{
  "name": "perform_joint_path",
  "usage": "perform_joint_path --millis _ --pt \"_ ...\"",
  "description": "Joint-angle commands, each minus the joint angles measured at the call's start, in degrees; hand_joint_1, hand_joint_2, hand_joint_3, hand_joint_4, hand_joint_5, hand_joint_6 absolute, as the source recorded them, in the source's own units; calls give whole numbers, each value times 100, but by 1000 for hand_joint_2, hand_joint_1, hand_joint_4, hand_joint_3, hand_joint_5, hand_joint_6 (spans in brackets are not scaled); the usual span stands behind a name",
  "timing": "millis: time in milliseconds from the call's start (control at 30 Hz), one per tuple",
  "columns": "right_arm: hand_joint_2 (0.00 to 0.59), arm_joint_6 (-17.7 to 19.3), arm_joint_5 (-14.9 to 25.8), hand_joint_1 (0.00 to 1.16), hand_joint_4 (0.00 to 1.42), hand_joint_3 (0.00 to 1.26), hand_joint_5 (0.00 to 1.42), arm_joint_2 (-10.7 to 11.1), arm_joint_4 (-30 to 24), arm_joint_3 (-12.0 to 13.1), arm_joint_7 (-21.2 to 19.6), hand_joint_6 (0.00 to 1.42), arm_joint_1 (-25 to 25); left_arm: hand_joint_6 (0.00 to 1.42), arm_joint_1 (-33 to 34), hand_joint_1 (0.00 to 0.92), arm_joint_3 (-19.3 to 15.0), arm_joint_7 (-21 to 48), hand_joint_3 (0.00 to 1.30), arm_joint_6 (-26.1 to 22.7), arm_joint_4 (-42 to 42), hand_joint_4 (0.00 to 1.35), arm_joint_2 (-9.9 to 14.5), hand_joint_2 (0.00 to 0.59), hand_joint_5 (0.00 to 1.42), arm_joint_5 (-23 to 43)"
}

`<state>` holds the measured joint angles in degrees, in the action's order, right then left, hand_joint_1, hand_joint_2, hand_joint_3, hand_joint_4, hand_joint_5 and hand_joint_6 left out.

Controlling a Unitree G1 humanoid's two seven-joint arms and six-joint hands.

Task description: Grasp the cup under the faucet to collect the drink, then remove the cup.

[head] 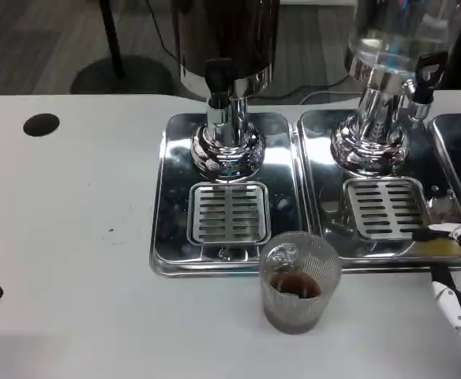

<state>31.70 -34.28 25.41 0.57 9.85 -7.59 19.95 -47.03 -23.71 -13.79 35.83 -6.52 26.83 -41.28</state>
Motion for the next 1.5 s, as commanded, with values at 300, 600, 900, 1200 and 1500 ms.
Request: perform_joint_path --millis 300,600,900,1200,1500 --pt "586 -420 -1225 435 201 307 72 287 -182 -187 -871 0 211 0 55 0 185 28 0 -75 -55 0 166 14 0 -176" --pt "586 -965 -1475 408 139 196 15 289 -76 -334 -1132 0 193 0 250 0 408 -127 0 -206 148 0 254 14 0 -353" --pt "586 -1409 -1418 406 139 204 43 289 -137 -445 -1185 0 228 0 419 0 466 -317 0 -236 497 0 307 24 0 -202" --pt "586 -1806 -1352 410 139 205 46 270 -256 -468 -1063 0 194 0 771 0 579 -385 0 -315 673 0 406 28 0 -184" --pt "586 -1977 -1317 413 128 206 38 288 -199 -546 -1146 0 250 0 755 0 632 -427 0 -333 702 0 478 33 0 -194"
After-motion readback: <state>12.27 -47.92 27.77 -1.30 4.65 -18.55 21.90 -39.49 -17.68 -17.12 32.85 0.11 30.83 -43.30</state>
